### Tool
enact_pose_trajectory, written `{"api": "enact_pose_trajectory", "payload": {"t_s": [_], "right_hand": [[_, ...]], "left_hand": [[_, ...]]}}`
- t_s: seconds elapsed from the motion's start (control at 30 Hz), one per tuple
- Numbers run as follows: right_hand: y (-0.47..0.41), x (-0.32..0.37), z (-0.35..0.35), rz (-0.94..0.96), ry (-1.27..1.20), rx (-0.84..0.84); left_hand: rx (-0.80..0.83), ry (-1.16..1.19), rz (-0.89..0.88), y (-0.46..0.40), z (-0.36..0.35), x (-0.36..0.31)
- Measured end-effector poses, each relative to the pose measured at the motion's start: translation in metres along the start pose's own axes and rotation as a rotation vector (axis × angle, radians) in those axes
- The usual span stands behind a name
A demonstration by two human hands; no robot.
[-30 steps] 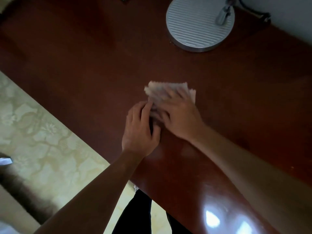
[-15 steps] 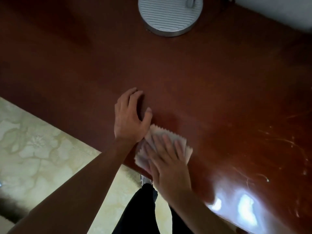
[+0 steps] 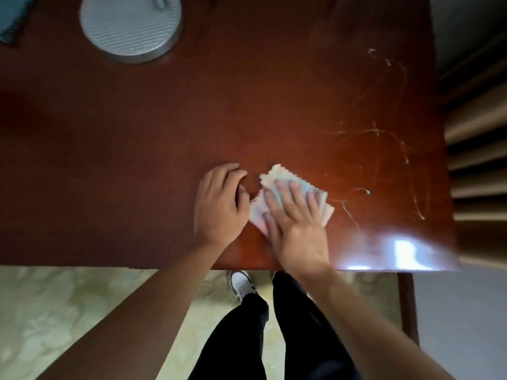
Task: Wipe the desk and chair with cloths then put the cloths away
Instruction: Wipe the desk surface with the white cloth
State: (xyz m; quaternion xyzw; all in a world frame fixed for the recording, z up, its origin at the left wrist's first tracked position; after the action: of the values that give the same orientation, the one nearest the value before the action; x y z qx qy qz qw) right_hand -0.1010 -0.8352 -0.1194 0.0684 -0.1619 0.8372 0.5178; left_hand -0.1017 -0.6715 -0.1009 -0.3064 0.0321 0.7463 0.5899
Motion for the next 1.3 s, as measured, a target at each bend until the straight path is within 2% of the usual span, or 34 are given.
{"api": "enact_pose_trajectory", "payload": {"t_s": [0.13,0.2,0.27,0.33,0.43,0.57,0.63,0.7,0.83,0.93,0.97,1.07,1.13,1.2,1.3], "right_hand": [[-0.014,-0.085,0.026,-0.268,0.084,-0.082],[-0.025,-0.084,0.027,-0.374,0.077,-0.121],[-0.019,-0.047,0.015,-0.309,0.078,-0.126],[0.002,-0.016,0.007,-0.167,0.024,-0.116],[0.03,-0.042,0.018,-0.139,0.0,-0.109],[0.02,-0.156,0.052,-0.566,0.109,-0.226],[0.015,-0.169,0.058,-0.679,0.121,-0.251],[0.02,-0.135,0.05,-0.623,0.124,-0.26],[0.061,-0.042,0.027,-0.254,0.005,-0.109],[0.054,-0.075,0.035,-0.07,-0.028,-0.101],[0.044,-0.101,0.039,-0.08,0.003,-0.119],[0.009,-0.193,0.063,-0.331,0.103,-0.213],[-0.001,-0.218,0.072,-0.478,0.136,-0.245],[0.009,-0.191,0.065,-0.535,0.136,-0.272],[0.049,-0.103,0.046,-0.36,0.034,-0.166]], "left_hand": [[0.046,0.026,-0.068,0.0,-0.014,-0.026],[0.056,0.056,-0.109,-0.003,-0.019,-0.039],[0.052,0.069,-0.102,-0.005,-0.022,-0.044],[0.055,0.05,-0.082,-0.008,-0.026,-0.044],[0.085,0.009,-0.16,-0.003,-0.034,-0.052],[0.135,0.038,-0.251,0.0,-0.047,-0.079],[0.139,0.054,-0.237,0.0,-0.051,-0.088],[0.143,0.075,-0.236,-0.002,-0.055,-0.098],[0.162,0.077,-0.211,-0.009,-0.066,-0.106],[0.178,0.064,-0.257,-0.01,-0.073,-0.11],[0.179,0.068,-0.279,-0.011,-0.076,-0.112],[0.184,0.068,-0.285,-0.01,-0.082,-0.119],[0.177,0.059,-0.273,-0.01,-0.084,-0.122],[0.173,0.052,-0.274,-0.009,-0.085,-0.125],[0.177,0.05,-0.286,-0.01,-0.09,-0.128]]}}
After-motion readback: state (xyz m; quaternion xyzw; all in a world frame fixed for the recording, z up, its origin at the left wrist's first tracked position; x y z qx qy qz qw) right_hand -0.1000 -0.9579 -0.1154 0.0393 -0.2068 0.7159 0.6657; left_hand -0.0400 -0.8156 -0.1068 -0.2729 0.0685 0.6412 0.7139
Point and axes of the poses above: each hand's wrist, its own y-axis away from the middle knuckle, its own z-axis out of the back of the hand, x = y × z, the point moved 2 cm from there along -y, towards the middle knuckle, and after that the axes turned 8 degrees about -x, right-handed, at the moved point
